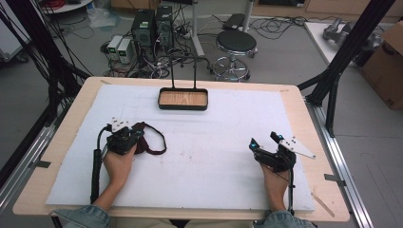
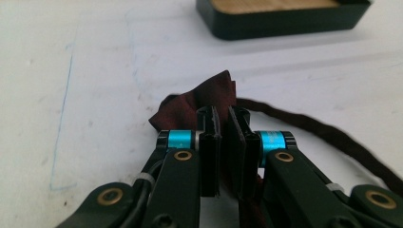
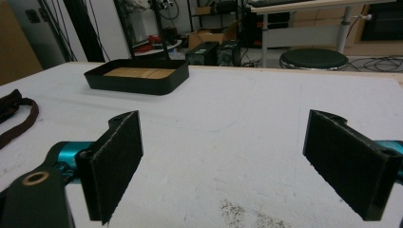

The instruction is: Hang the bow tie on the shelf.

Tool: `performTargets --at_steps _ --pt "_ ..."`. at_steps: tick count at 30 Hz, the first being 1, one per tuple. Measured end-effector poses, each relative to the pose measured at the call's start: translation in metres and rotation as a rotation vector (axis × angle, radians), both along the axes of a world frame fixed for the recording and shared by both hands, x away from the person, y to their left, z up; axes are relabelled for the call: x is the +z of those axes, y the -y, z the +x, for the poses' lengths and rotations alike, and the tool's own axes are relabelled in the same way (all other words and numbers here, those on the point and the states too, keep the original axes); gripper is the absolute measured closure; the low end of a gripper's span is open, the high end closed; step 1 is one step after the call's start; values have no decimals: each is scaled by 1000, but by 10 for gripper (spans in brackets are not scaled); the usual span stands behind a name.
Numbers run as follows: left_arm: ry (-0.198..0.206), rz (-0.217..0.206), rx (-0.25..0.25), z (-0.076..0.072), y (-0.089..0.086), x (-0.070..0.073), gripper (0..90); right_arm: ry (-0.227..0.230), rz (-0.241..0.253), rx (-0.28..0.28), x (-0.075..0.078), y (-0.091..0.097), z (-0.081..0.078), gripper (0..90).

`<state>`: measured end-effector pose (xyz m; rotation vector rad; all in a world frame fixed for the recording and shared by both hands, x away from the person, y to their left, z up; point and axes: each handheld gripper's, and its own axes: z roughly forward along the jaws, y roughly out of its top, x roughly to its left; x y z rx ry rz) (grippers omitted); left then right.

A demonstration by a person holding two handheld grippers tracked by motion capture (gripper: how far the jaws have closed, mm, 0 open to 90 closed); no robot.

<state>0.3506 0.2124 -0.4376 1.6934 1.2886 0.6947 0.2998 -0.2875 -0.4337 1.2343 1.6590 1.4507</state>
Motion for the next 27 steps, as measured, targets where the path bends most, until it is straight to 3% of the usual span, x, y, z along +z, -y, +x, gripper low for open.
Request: performTargets --at_steps 2,7,12,17,19,21,25,27 --pt "34 -35 -40 -2 -2 8 833 -4 3 2 0 0 0 123" --pt "113 -75 -154 -4 -6 23 834 -5 3 3 0 0 0 123" --pt "137 -103 -255 1 -13 35 834 -3 1 3 0 0 0 123" --pt "165 -134 -319 11 -18 51 835 -6 5 5 0 0 0 123" --pt "159 -115 -313 18 -17 58 835 -4 5 5 0 0 1 123" --pt "163 -129 -325 26 -17 64 835 -4 5 5 0 0 1 123" --pt "164 -118 -326 43 -15 76 835 -6 7 7 0 0 1 123" --pt "167 -136 -336 51 -15 82 835 -9 9 4 0 1 1 123"
